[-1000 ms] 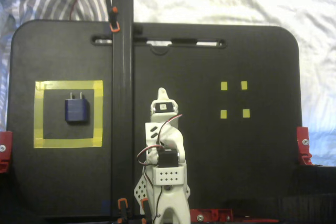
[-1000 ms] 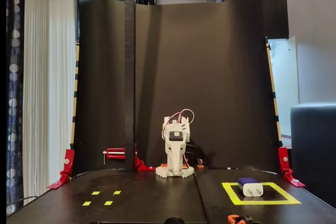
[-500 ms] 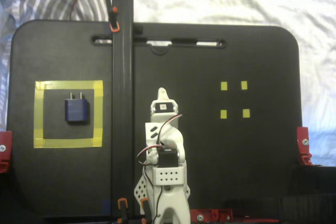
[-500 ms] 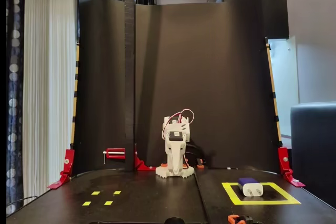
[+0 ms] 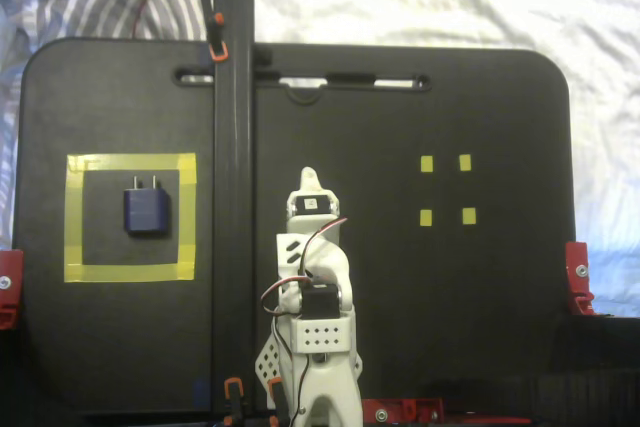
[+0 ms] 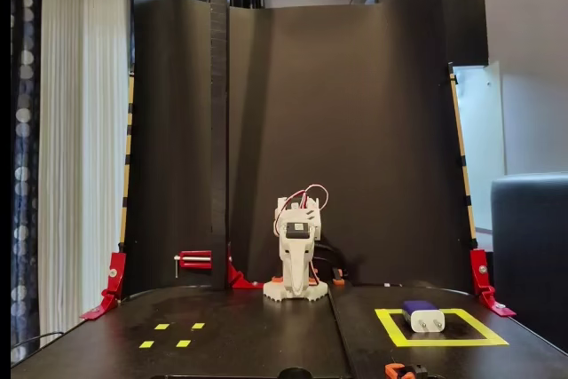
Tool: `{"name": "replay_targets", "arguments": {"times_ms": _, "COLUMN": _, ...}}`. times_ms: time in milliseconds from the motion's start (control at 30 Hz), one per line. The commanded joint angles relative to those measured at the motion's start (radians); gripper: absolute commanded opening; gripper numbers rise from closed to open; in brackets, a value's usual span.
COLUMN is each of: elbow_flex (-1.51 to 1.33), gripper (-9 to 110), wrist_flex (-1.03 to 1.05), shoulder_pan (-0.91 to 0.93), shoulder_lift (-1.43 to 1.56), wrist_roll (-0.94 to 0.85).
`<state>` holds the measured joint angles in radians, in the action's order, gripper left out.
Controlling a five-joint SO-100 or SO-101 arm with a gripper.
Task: Grasp a block and put it in the designated area.
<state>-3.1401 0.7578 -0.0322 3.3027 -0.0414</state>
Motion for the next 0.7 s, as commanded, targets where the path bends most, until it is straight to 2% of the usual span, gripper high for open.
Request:
{"name": "replay_targets", "arguments": {"times_ms": 0, "elbow_flex": -0.003, "gripper": 0, "wrist_flex": 0.002, "shoulder_pan": -0.002, "shoulder_lift": 0.008, "wrist_roll": -0.002}}
{"name": "replay_targets", "arguments": {"times_ms": 667, "elbow_flex": -0.003, "gripper": 0, "wrist_flex": 0.002, "shoulder_pan": -0.002, "shoulder_lift": 0.008, "wrist_roll": -0.002}}
